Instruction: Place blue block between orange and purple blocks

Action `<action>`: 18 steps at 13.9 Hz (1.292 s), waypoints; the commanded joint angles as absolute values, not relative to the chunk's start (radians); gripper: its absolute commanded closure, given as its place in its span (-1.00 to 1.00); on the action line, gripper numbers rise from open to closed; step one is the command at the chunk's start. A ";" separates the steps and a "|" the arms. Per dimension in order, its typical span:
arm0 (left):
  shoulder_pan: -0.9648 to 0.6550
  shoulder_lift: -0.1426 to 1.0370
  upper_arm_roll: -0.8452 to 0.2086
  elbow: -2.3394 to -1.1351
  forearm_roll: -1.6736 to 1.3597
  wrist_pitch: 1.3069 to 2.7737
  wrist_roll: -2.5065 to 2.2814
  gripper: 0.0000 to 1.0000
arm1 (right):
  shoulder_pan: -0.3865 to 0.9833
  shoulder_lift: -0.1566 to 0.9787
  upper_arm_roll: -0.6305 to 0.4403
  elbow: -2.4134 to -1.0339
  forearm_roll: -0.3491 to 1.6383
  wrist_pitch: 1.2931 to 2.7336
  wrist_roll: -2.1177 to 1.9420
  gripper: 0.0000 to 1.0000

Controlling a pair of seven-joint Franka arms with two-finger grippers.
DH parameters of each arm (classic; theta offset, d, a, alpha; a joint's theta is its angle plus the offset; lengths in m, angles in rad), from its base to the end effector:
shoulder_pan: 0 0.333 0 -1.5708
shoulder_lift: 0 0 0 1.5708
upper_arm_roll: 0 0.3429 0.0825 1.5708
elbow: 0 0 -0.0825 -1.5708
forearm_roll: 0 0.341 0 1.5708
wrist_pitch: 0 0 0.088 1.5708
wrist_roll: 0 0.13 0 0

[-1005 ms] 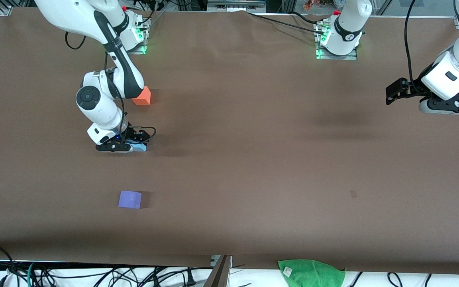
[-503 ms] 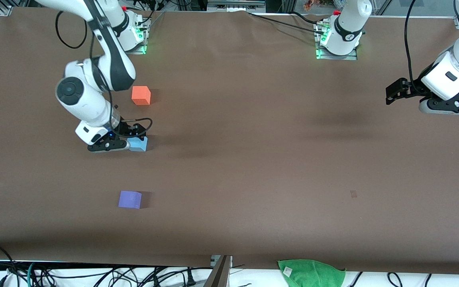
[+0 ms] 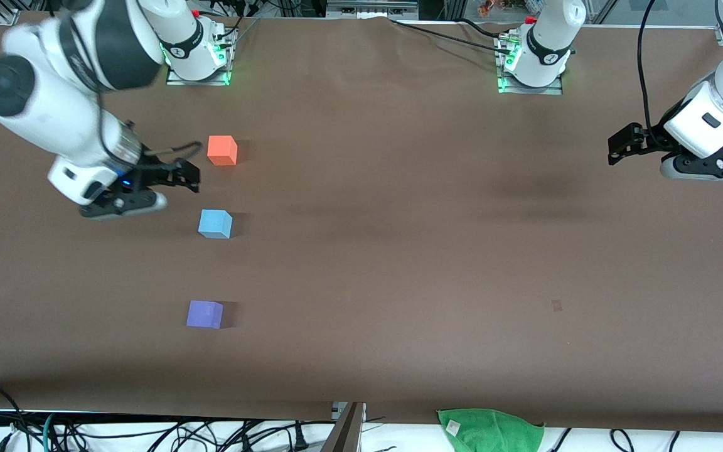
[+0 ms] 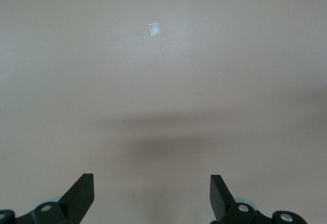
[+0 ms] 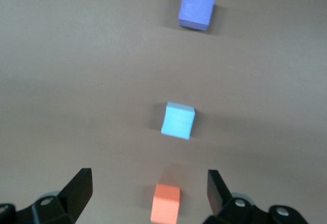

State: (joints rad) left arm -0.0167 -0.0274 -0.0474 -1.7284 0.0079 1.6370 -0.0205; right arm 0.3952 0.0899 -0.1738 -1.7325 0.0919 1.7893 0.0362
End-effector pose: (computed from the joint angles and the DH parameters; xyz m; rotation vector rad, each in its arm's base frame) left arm 0.5004 -0.0315 0.5802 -3.1274 0.0693 0.0995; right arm 0.5310 0.1332 0.5303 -3.0614 -0.2520 0.0627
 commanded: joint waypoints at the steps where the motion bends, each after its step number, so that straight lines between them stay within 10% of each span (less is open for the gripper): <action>1: -0.014 -0.012 -0.041 -1.701 -0.017 1.626 -0.006 -1.00 | 0.397 0.049 -0.212 -1.672 0.091 1.660 0.006 -0.98; 9: -0.014 -0.012 -0.040 -1.701 -0.017 1.626 -0.005 -1.00 | 0.353 0.094 -0.247 -1.589 0.066 1.625 -0.097 -0.98; 18: -0.014 -0.012 -0.038 -1.701 -0.018 1.626 -0.005 -1.00 | 0.163 0.083 -0.045 -1.566 0.058 1.559 -0.037 -0.98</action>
State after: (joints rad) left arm -0.0164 -0.0273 -0.0422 -1.7283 0.0079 1.6370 -0.0205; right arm 0.1818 0.0798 -0.0703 -1.5954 0.0491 1.5847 -0.0712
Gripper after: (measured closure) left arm 0.000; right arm 0.004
